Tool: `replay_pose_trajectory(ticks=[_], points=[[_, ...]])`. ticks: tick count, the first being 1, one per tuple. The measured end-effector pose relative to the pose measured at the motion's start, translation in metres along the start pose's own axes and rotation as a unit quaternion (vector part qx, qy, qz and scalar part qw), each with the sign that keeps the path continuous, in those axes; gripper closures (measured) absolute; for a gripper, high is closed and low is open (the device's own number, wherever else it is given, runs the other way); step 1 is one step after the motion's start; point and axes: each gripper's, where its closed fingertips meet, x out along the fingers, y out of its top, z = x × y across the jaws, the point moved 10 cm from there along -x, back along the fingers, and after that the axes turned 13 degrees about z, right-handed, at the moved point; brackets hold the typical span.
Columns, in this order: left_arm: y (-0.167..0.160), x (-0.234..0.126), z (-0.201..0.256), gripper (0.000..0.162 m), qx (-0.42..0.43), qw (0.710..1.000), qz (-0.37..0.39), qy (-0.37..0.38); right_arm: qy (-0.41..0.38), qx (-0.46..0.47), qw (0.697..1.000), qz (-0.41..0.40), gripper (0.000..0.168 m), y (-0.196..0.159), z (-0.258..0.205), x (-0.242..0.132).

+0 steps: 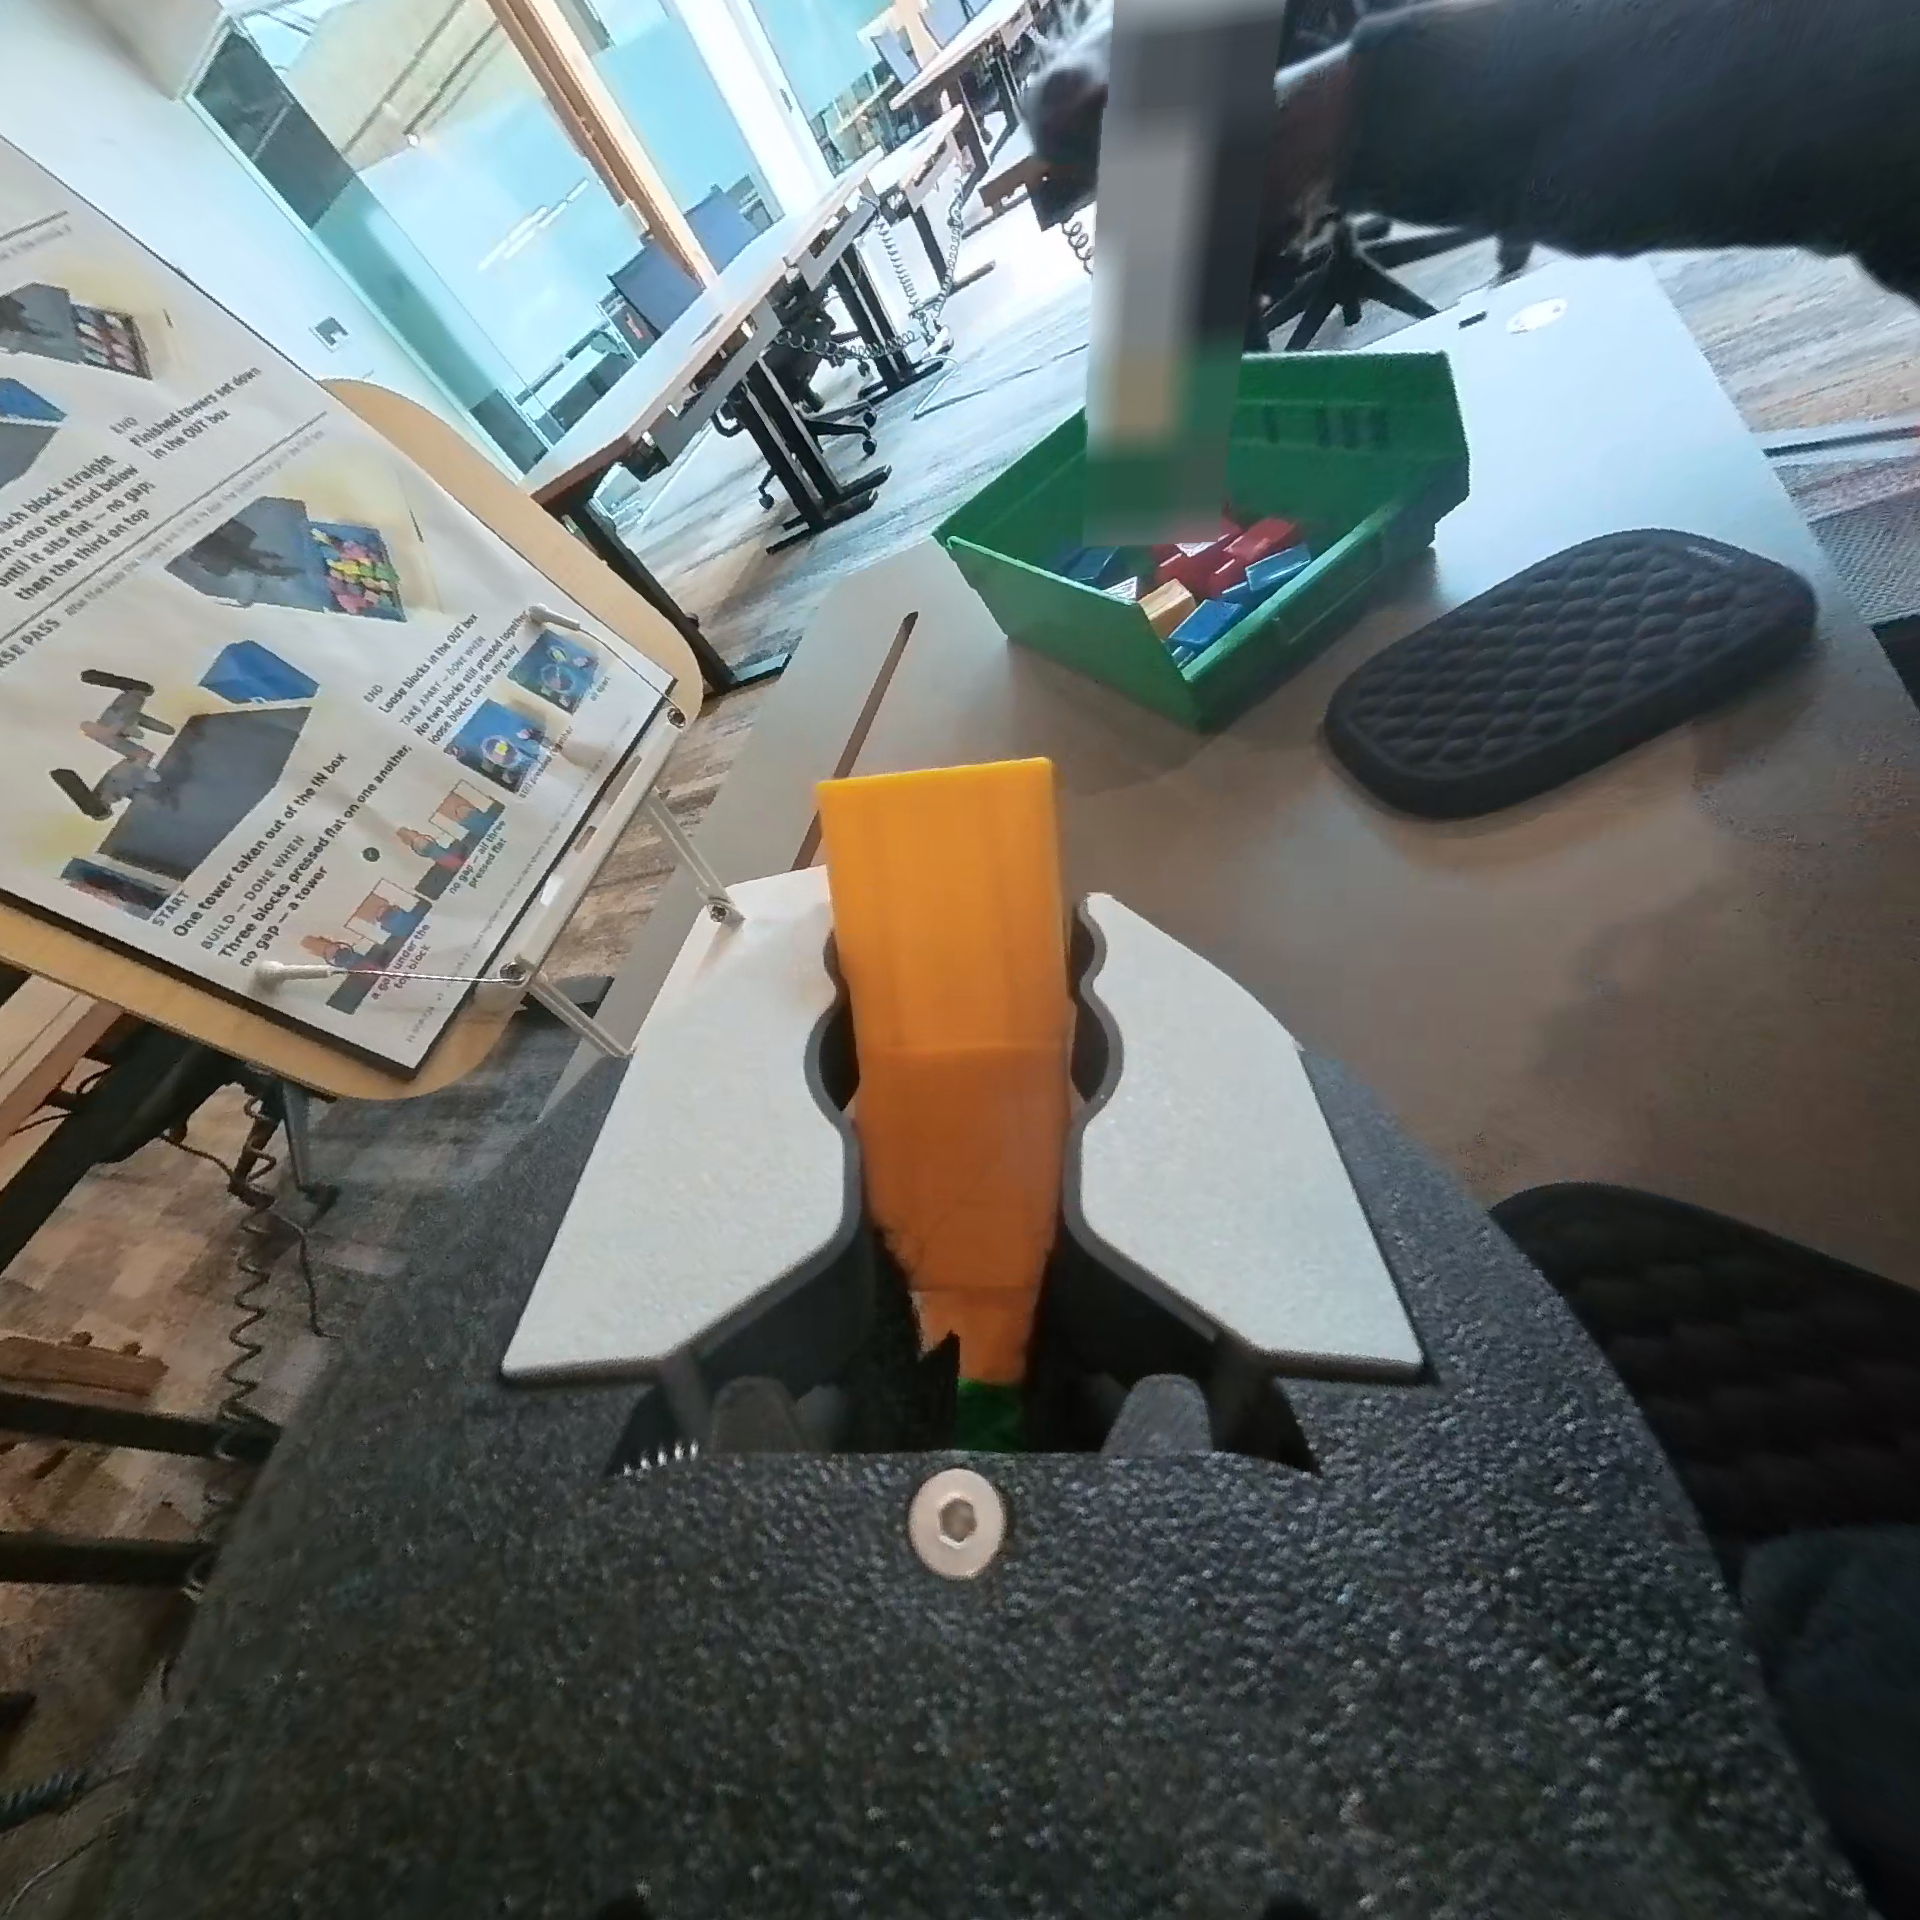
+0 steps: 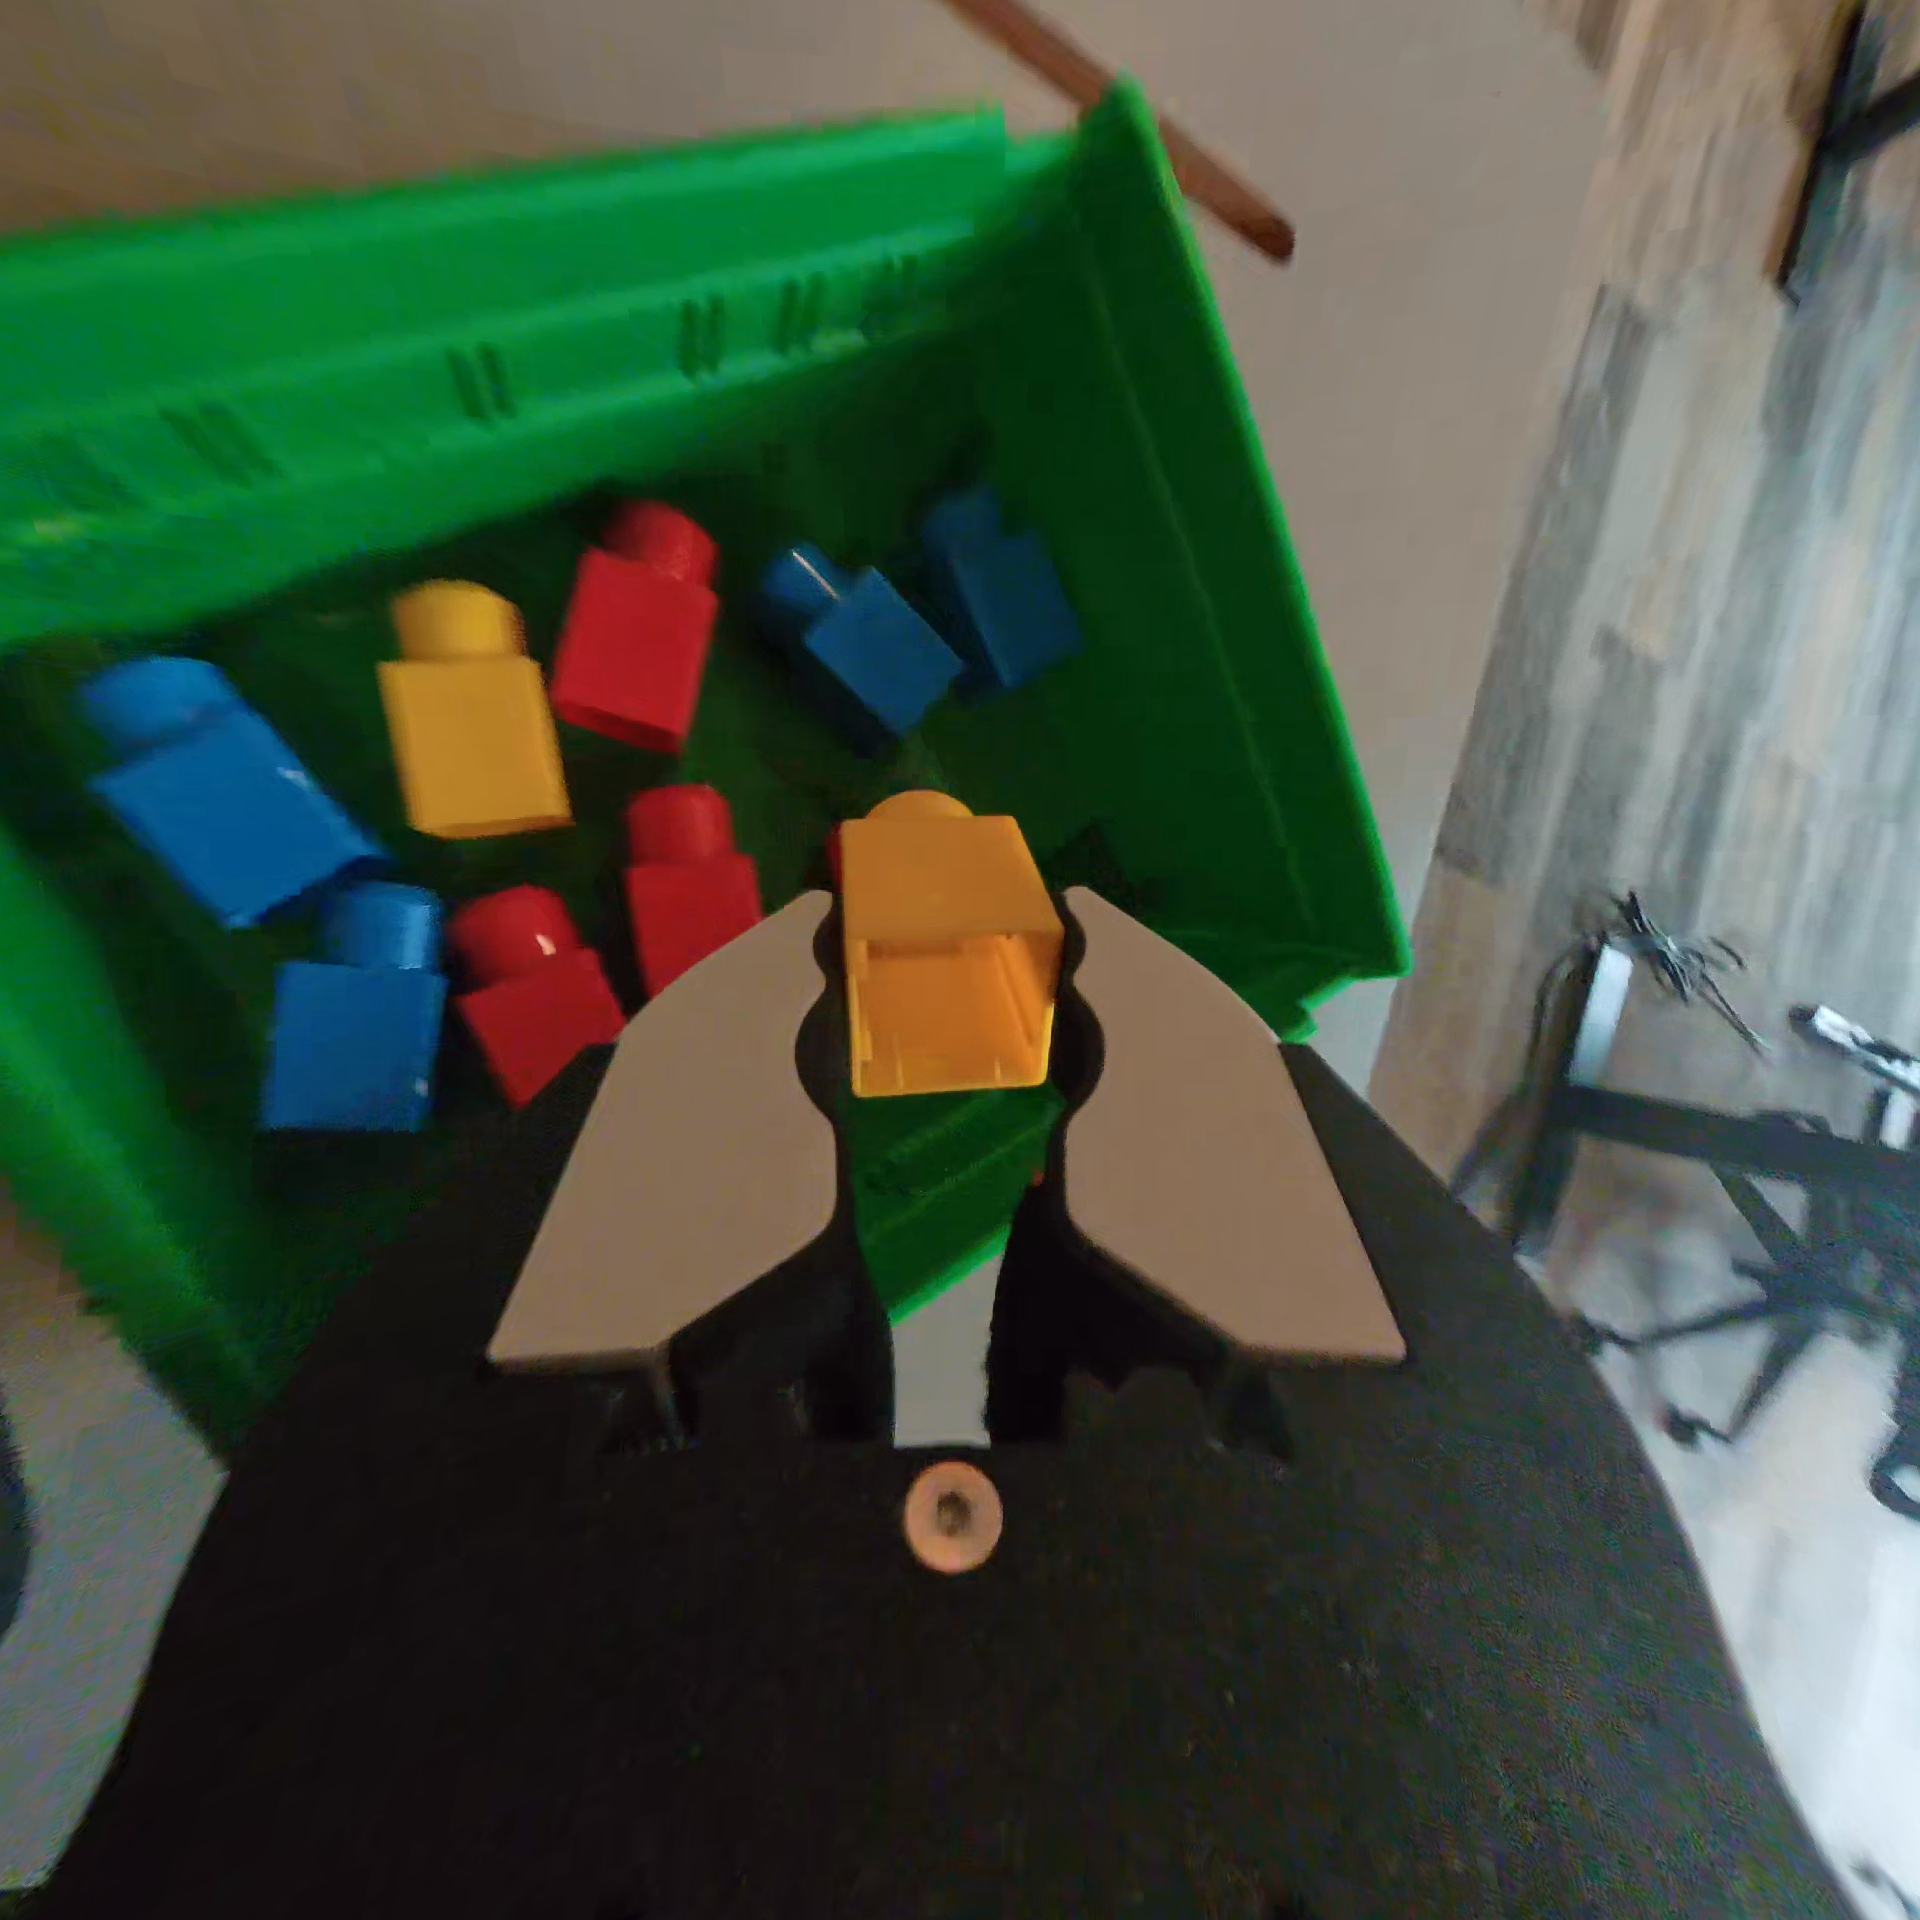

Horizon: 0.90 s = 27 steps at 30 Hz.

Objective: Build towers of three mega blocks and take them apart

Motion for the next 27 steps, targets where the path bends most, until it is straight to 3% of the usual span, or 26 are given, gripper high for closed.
replay_pose_trajectory(ticks=[5, 10, 19, 27], points=[[-0.002, -0.001, -0.001, 0.124, -0.003, 1.0, -0.007, 0.004, -0.03, -0.028, 0.989, -0.141, 0.131, 0.005, 0.019, 0.062], [-0.002, -0.001, -0.001, 0.124, -0.004, 1.0, -0.005, 0.003, -0.036, 0.01, 0.985, -0.171, 0.131, -0.009, 0.024, 0.096], [-0.001, 0.005, 0.001, 0.124, -0.002, 1.0, -0.009, -0.009, -0.041, 0.04, 0.984, -0.167, 0.131, -0.019, 0.023, 0.108], [-0.003, 0.007, 0.0, 0.124, -0.004, 1.0, -0.015, -0.009, -0.06, 0.024, 0.985, -0.163, 0.114, -0.012, 0.02, 0.093]])
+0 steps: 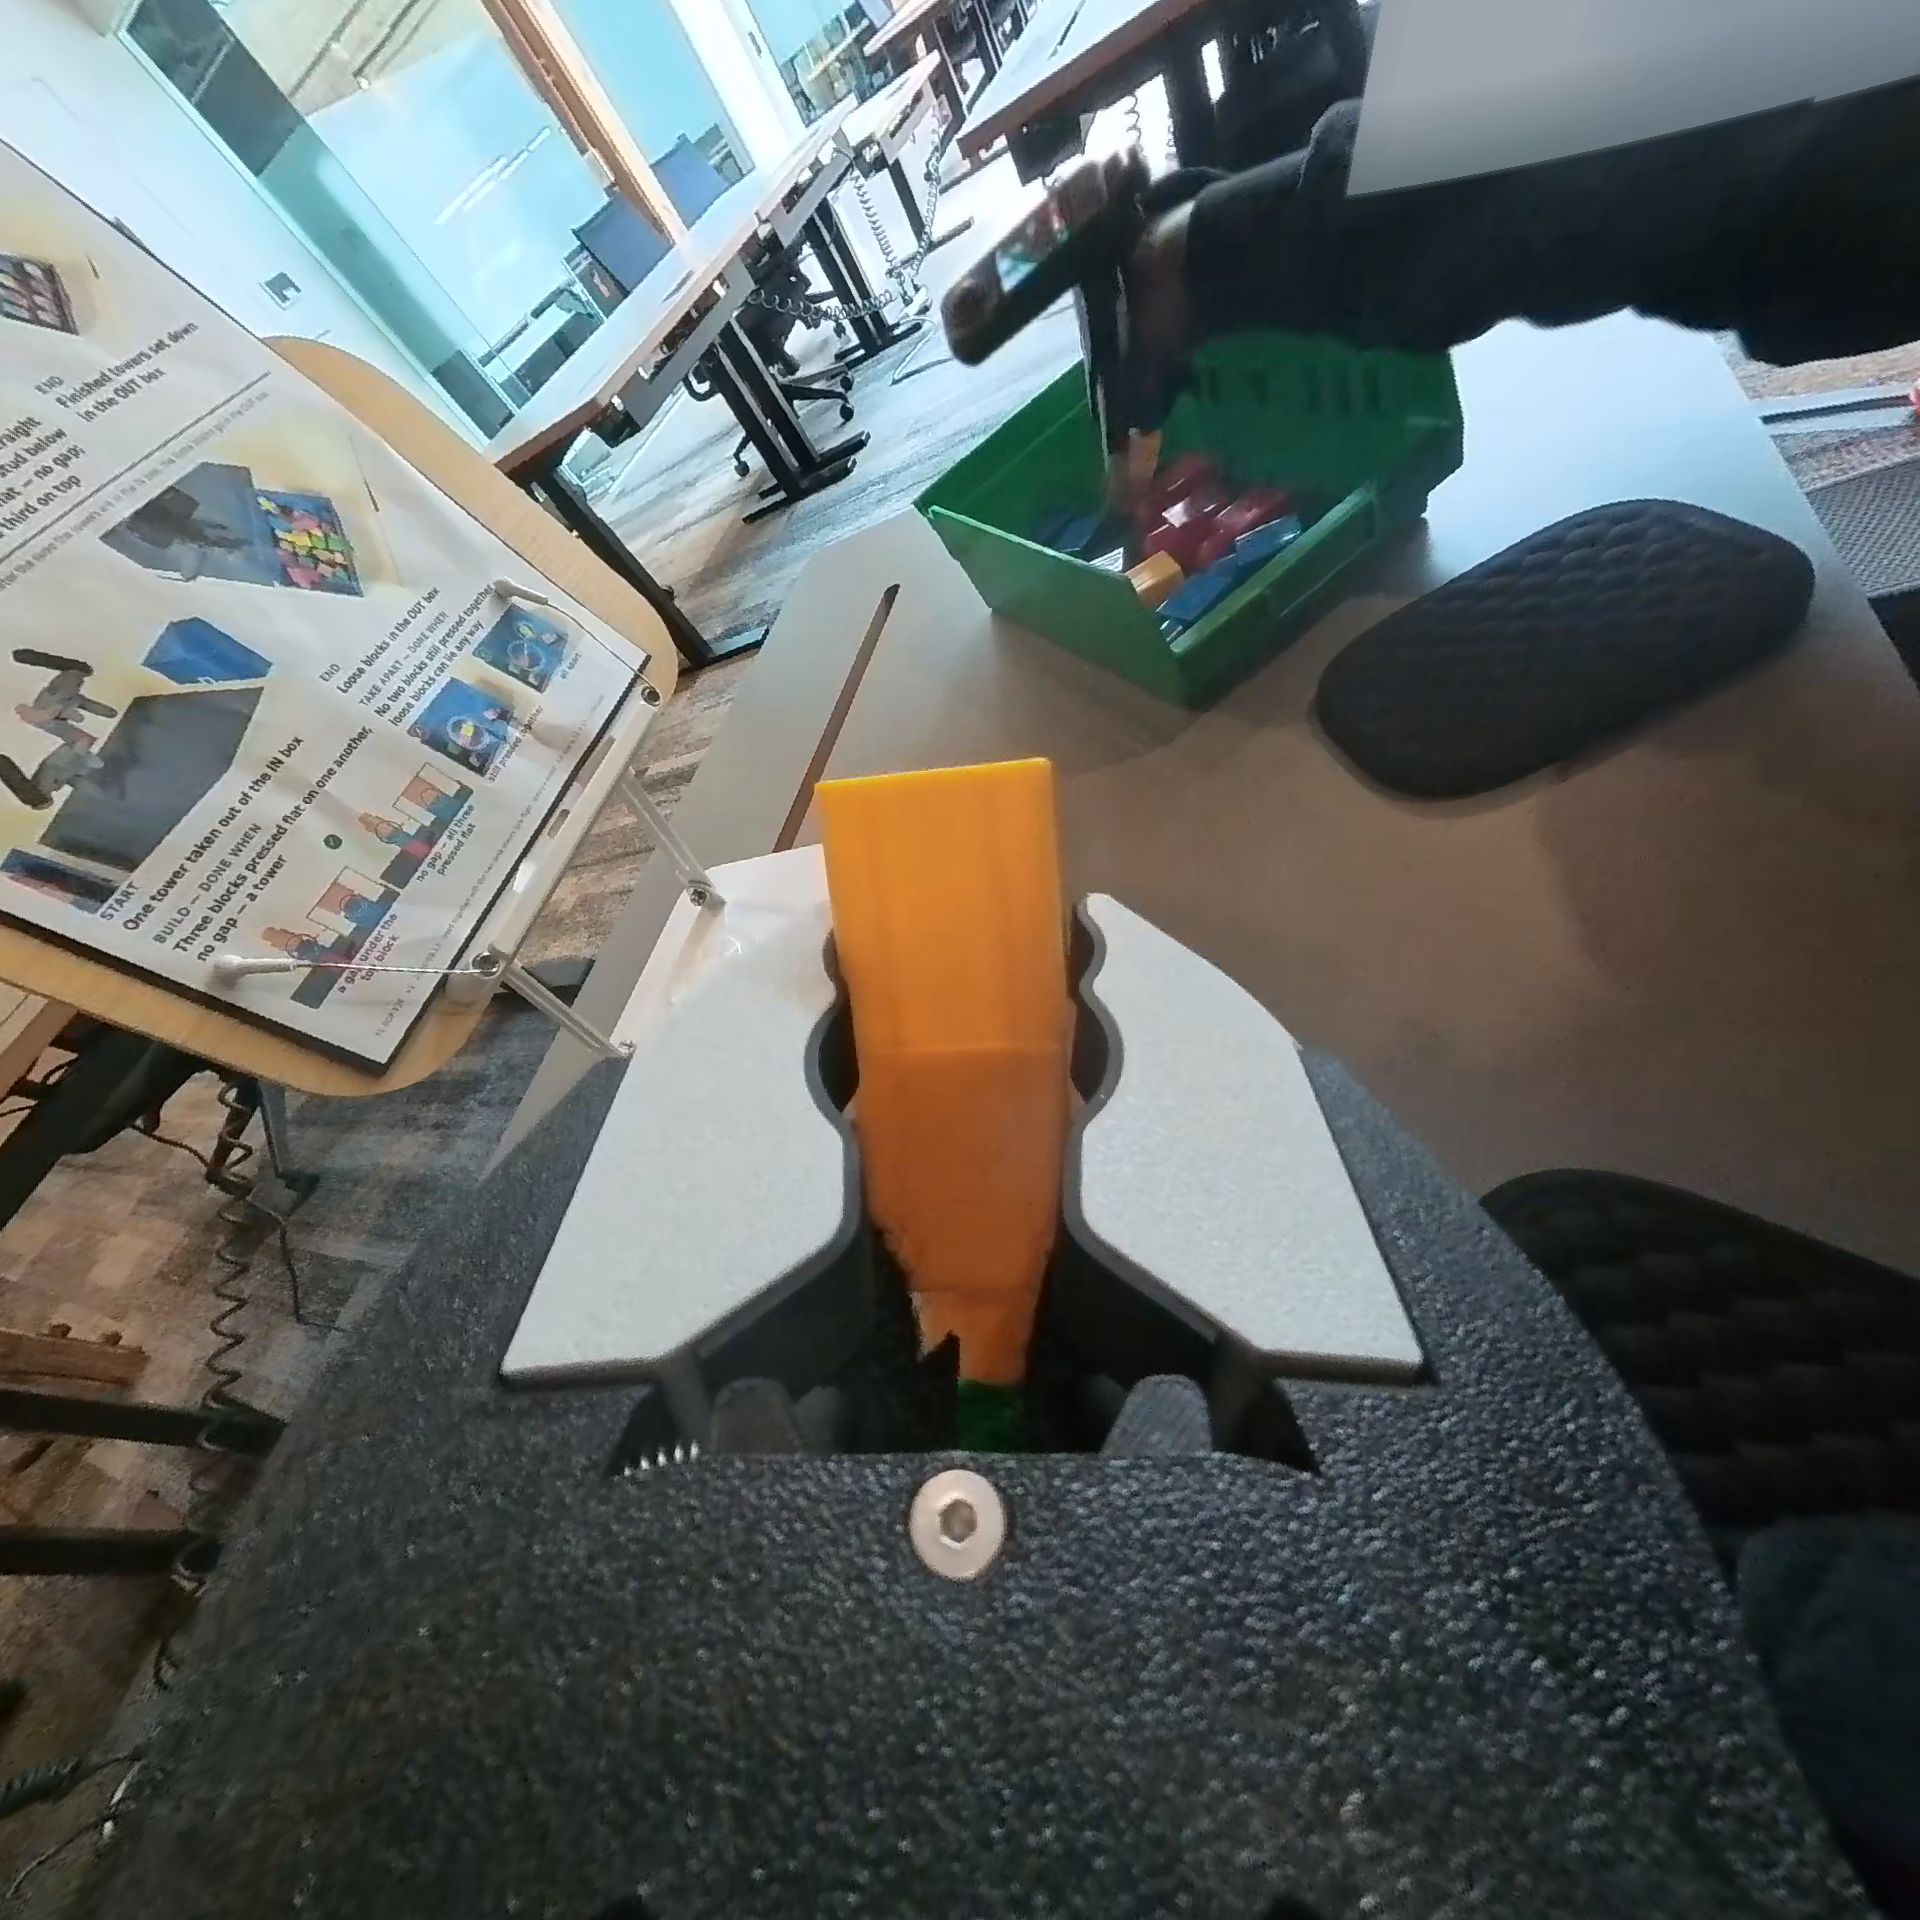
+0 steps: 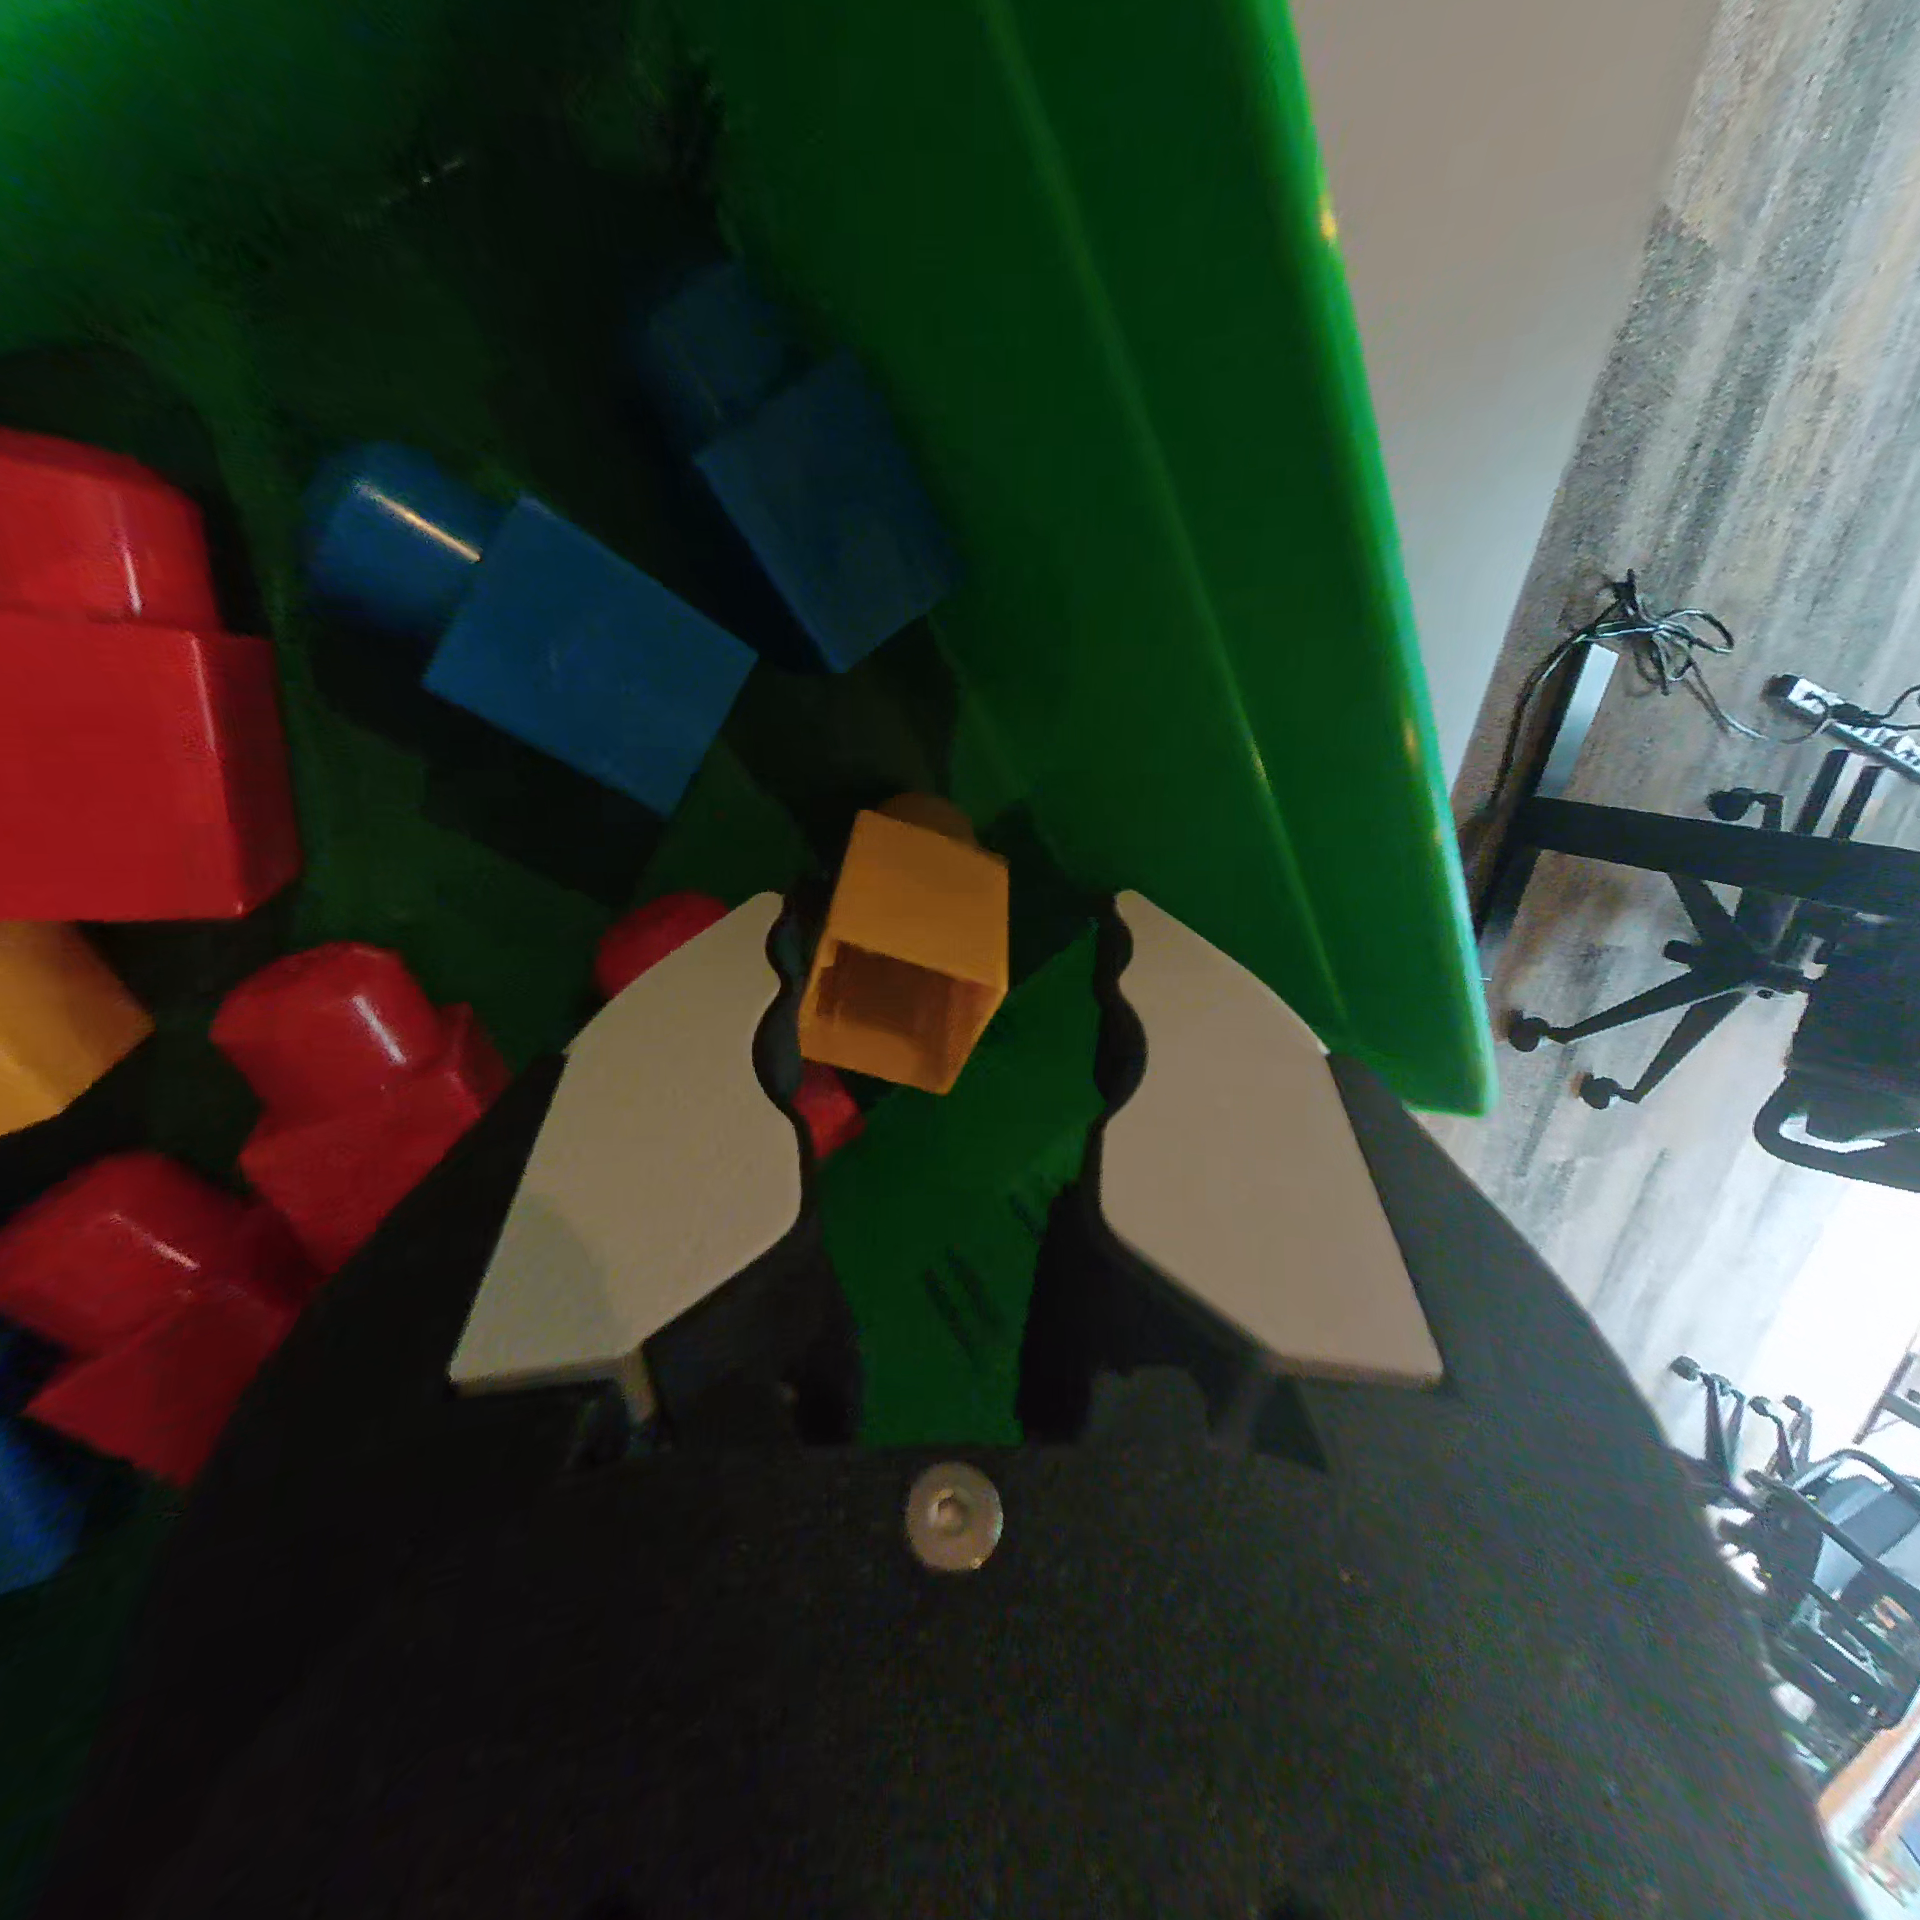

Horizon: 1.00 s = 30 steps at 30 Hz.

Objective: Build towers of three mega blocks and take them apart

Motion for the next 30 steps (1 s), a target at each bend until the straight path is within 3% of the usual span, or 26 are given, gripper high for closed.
replay_pose_trajectory(ticks=[7, 13, 17, 21, 27, 30], points=[[0.0, 0.0, 0.0, 0.124, 0.0, 1.0, 0.001, -0.001, -0.029, 0.001, 0.998, 0.055, 0.108, 0.008, 0.001, -0.046], [-0.001, -0.001, -0.001, 0.124, -0.001, 1.0, 0.001, 0.002, 0.015, -0.002, 0.968, 0.249, 0.108, 0.037, -0.029, -0.13], [-0.002, 0.0, -0.001, 0.124, -0.001, 1.0, -0.004, 0.001, 0.129, -0.053, 0.908, 0.394, 0.11, 0.062, -0.084, -0.189], [-0.003, 0.001, -0.001, 0.124, -0.002, 1.0, -0.007, -0.001, 0.251, -0.132, 0.824, 0.491, 0.111, 0.085, -0.152, -0.24], [-0.004, 0.001, -0.001, 0.124, -0.005, 1.0, -0.011, 0.001, 0.397, -0.231, 0.685, 0.565, 0.112, 0.116, -0.239, -0.298], [-0.006, 0.001, -0.002, 0.124, -0.007, 1.0, -0.015, 0.002, 0.423, -0.268, 0.639, 0.584, 0.112, 0.129, -0.269, -0.315]])
